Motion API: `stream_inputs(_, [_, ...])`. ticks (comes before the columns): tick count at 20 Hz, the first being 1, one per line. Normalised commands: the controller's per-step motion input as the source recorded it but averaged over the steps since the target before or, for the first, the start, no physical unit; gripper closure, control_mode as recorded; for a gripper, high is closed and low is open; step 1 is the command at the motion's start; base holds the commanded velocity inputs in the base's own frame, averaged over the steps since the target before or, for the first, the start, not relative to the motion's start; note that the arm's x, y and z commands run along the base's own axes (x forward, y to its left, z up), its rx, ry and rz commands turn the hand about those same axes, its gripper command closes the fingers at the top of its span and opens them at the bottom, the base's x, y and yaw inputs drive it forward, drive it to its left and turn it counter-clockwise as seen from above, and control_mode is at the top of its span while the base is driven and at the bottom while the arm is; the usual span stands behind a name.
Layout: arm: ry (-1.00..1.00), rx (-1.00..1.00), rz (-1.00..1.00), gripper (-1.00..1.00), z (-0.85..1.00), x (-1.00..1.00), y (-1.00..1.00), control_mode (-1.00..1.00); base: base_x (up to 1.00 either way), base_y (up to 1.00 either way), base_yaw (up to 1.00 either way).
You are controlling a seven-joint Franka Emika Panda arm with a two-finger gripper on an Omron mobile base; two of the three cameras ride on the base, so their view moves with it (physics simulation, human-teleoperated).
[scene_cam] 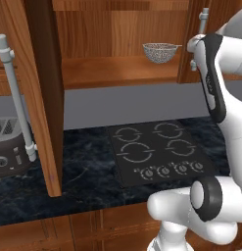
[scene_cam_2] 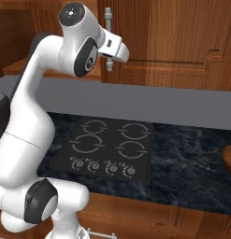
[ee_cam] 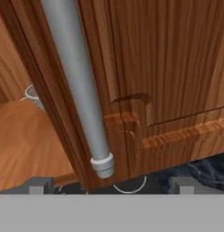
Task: Open the cabinet and setup a tea strainer by placing it in the bowl upright.
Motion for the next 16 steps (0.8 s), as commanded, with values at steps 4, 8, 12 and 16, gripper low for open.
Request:
stream_inputs(4, [0.0, 0.0, 0.0, -1.0, 0.0, 0.32, 0.19, -1.0, 0.0, 0.0, 0.0])
stream_inputs(8, [0.0, -0.01, 0.0, -1.0, 0.0, 0.32, 0.14, -1.0, 0.0, 0.0, 0.0])
stream_inputs(12, [0.0, 0.0, 0.0, -1.0, -0.02, 0.42, -0.13, -1.0, 0.0, 0.0, 0.0])
stream_inputs(16, [0.0, 0.0, 0.0, -1.0, 0.0, 0.31, -0.31, -1.0, 0.0, 0.0, 0.0])
